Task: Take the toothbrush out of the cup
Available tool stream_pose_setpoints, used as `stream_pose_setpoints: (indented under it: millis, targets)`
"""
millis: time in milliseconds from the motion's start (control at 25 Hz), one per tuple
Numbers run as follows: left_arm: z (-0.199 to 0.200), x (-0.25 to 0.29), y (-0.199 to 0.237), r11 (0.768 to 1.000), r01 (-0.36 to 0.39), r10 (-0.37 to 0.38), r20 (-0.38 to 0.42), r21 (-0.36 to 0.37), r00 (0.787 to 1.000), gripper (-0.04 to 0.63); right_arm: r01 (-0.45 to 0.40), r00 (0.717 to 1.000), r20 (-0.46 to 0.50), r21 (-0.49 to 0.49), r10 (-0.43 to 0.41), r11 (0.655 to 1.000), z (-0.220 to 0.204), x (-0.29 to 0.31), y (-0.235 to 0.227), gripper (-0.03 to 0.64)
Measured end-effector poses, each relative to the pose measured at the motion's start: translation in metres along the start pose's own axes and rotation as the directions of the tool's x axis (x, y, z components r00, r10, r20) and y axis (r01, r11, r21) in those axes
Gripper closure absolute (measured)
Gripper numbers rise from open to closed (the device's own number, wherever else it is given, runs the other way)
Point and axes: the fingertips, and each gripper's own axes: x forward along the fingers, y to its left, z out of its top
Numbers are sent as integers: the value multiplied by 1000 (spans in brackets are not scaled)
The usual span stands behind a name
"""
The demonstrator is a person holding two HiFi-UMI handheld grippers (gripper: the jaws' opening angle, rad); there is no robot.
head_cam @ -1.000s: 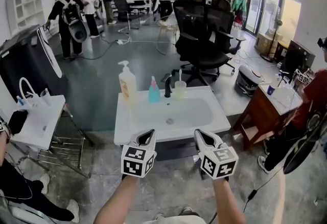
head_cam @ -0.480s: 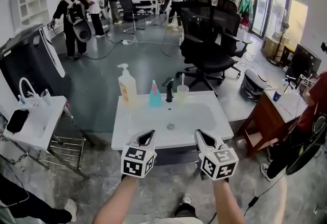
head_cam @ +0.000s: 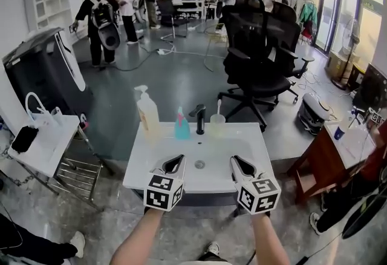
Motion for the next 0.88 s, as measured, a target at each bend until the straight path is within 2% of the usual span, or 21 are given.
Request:
stream_pose_setpoints:
  millis: [520,880]
  targets:
    - [28,59,-7,996,-88,88,-5,-13,996,598,-99,995,-19,-4,99,995,14,40,-63,549]
    - [29,76,-6,990,-142,141,-7,-18,990,598,-140,990,-25,2,140,990,16,57,-87,520]
